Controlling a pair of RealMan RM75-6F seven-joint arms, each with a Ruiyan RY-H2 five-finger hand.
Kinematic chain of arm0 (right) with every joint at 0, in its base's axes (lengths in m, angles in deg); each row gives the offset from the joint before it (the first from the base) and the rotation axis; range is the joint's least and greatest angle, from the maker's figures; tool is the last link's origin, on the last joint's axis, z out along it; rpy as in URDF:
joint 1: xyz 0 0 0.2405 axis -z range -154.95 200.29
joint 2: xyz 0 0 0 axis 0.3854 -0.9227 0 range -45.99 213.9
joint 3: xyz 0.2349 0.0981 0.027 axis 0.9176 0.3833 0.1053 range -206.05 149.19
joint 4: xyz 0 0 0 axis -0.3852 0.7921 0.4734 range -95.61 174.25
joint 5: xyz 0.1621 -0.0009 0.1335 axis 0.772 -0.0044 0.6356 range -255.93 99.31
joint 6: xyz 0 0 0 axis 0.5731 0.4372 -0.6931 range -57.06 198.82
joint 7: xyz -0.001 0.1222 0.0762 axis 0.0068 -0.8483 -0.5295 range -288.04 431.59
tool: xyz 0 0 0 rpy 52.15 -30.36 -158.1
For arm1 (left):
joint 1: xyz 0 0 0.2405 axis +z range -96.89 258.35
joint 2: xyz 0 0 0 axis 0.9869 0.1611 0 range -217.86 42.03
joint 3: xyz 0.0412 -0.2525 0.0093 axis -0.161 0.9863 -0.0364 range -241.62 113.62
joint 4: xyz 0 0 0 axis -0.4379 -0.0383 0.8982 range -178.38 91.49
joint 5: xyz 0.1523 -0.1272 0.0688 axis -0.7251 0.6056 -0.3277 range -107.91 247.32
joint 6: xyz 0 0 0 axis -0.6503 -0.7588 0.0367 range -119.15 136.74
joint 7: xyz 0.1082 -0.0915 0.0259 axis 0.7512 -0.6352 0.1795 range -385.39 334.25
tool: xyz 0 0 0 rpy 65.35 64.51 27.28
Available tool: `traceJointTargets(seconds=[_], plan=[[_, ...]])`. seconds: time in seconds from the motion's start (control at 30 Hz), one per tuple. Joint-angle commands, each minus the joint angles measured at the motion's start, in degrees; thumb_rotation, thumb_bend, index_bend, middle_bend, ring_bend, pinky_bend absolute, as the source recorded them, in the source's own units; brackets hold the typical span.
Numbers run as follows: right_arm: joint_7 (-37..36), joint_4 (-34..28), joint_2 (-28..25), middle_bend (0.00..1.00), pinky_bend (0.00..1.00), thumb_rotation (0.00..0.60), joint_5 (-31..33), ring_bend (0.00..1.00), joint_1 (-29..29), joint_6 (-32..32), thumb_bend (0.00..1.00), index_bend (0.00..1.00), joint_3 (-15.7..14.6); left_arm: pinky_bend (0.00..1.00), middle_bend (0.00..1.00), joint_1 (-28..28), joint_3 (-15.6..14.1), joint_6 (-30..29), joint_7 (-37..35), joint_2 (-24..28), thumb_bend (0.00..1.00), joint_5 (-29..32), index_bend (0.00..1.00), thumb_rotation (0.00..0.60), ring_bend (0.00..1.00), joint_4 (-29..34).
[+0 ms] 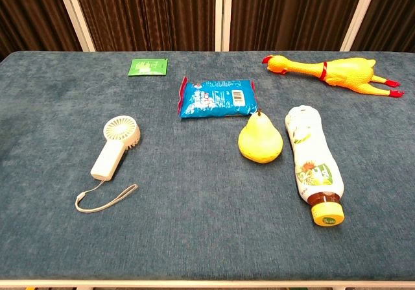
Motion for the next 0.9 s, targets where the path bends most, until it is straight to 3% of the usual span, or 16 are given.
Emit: traceJointTargets(seconds=[0.03, 0.9], plan=[[0.1, -0.1, 0.0, 0.00, 0.00, 0.600, 0.1, 0.00, 0.0, 0.1, 0.33, 0.00, 0.0, 0.39, 0.26, 0.0, -0.1, 0.1, -0.1, 0.0, 0.09, 0.0, 0.21, 0.600, 0.22, 0.0], [0.0, 0.0, -0.1, 0.00, 0.00, 0.600, 0.1, 0.00, 0.0, 0.3, 0.33, 0.00, -0.1, 0.39, 0.26, 0.3, -0.1, -0.3, -0.8, 0.2, 0.09, -0.2, 0.21, 0.600, 0.22, 0.2]])
